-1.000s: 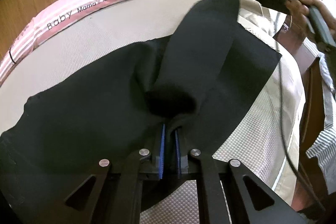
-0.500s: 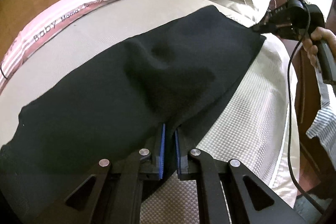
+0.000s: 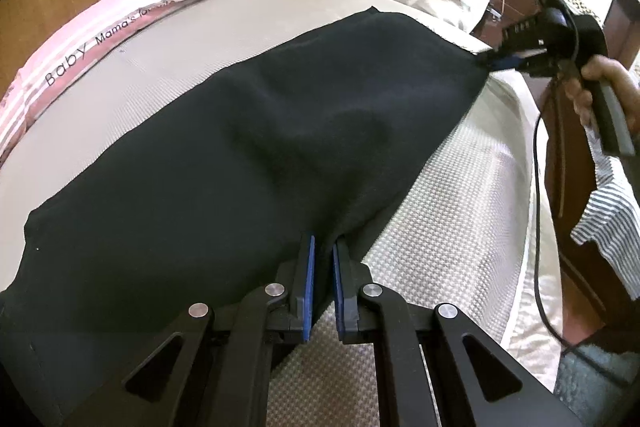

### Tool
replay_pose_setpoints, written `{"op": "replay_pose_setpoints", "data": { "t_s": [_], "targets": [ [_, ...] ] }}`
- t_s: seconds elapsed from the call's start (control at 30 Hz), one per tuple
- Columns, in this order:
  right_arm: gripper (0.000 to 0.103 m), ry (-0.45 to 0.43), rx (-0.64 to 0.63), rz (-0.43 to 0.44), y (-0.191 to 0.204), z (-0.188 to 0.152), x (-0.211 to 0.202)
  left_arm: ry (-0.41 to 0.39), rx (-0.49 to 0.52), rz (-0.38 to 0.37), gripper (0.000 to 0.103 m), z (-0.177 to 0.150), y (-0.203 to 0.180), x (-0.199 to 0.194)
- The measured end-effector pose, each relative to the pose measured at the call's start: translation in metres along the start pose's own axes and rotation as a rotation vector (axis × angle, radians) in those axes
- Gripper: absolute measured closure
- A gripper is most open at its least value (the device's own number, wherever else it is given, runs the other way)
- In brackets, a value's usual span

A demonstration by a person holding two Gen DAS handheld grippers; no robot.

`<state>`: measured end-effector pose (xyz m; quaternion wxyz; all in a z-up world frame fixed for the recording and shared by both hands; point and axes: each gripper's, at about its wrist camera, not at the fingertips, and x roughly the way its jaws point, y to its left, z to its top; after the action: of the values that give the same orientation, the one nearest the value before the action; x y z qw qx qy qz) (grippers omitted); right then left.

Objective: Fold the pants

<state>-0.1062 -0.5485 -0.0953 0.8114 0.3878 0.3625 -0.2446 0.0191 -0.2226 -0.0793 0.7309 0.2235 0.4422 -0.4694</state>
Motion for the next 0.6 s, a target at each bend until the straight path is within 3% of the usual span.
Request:
{"op": "replay_pose_setpoints", "data": {
  "t_s": [0.1, 0.2, 0.37, 0.6],
  "targets": [
    [0.082, -0.019, -0.059, 0.066, 0.012, 0.023, -0.011, 0.004, -0.032, -0.034, 0.094, 0.001, 0.006, -0.003],
    [0.082, 0.033, -0.128, 0.191, 0.043, 0.051, -0.002, -0.010, -0.086, -0.082, 0.094, 0.003, 0.017, -0.009],
    [0.082, 0.116, -0.258, 0.232, 0.095, 0.082, 0.038, -0.053, -0.145, -0.113, 0.090, 0.009, 0.034, -0.022],
    [0.082, 0.188, -0.378, 0.125, 0.125, 0.098, 0.090, -0.048, -0.243, -0.160, 0.083, 0.014, 0.064, -0.027]
  ]
}}
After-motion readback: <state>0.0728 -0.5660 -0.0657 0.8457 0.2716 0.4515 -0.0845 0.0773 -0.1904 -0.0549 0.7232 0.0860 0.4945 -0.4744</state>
